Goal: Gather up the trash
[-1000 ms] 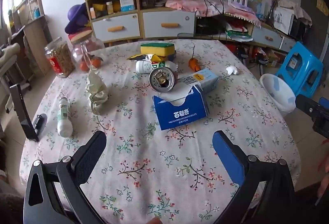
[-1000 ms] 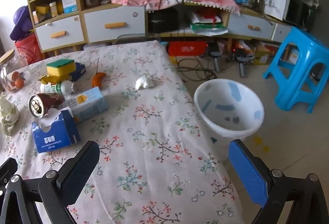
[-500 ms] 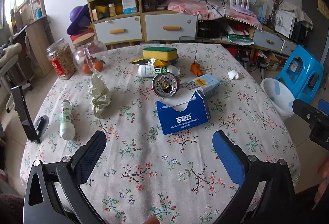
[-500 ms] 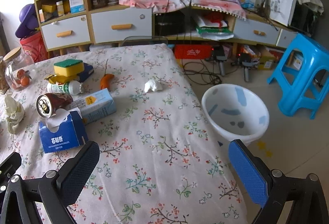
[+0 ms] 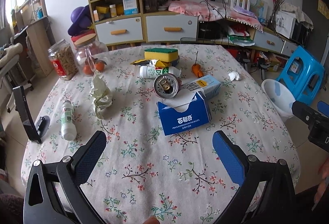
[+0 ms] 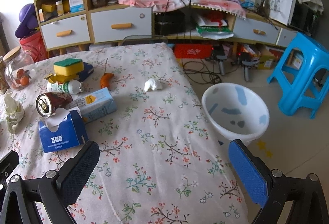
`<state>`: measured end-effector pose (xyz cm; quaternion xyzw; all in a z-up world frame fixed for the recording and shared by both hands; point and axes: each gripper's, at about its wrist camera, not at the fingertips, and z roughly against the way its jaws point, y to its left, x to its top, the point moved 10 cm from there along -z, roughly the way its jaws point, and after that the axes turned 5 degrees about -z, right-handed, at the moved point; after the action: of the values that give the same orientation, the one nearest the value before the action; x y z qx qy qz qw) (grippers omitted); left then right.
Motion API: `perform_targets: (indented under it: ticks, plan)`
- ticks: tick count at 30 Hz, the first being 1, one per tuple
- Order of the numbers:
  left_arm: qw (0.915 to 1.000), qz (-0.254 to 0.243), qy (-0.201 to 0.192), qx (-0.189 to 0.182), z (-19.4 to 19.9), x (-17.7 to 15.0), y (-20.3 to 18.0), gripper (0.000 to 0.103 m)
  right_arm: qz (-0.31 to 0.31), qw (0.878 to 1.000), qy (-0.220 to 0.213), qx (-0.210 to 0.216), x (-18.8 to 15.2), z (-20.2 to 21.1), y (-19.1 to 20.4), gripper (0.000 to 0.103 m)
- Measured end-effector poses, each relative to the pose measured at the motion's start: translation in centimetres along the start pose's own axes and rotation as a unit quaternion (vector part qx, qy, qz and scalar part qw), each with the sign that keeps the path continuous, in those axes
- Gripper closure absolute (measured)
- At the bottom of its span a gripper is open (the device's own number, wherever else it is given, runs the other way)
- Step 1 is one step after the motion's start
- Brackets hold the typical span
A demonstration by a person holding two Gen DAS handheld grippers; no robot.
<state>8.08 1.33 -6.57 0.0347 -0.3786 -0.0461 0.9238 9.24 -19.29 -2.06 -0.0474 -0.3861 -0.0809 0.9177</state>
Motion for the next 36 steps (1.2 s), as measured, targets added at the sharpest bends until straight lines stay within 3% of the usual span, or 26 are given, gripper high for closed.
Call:
perform_targets:
  ticks: [36]
  plan:
    - [0.9997,-0.003,0.018,-0.015,-0.3,-0.67,-0.8,0.0,-0.001,1.0,0.007,0.004,-0.38,-0.12,0.03,0.0]
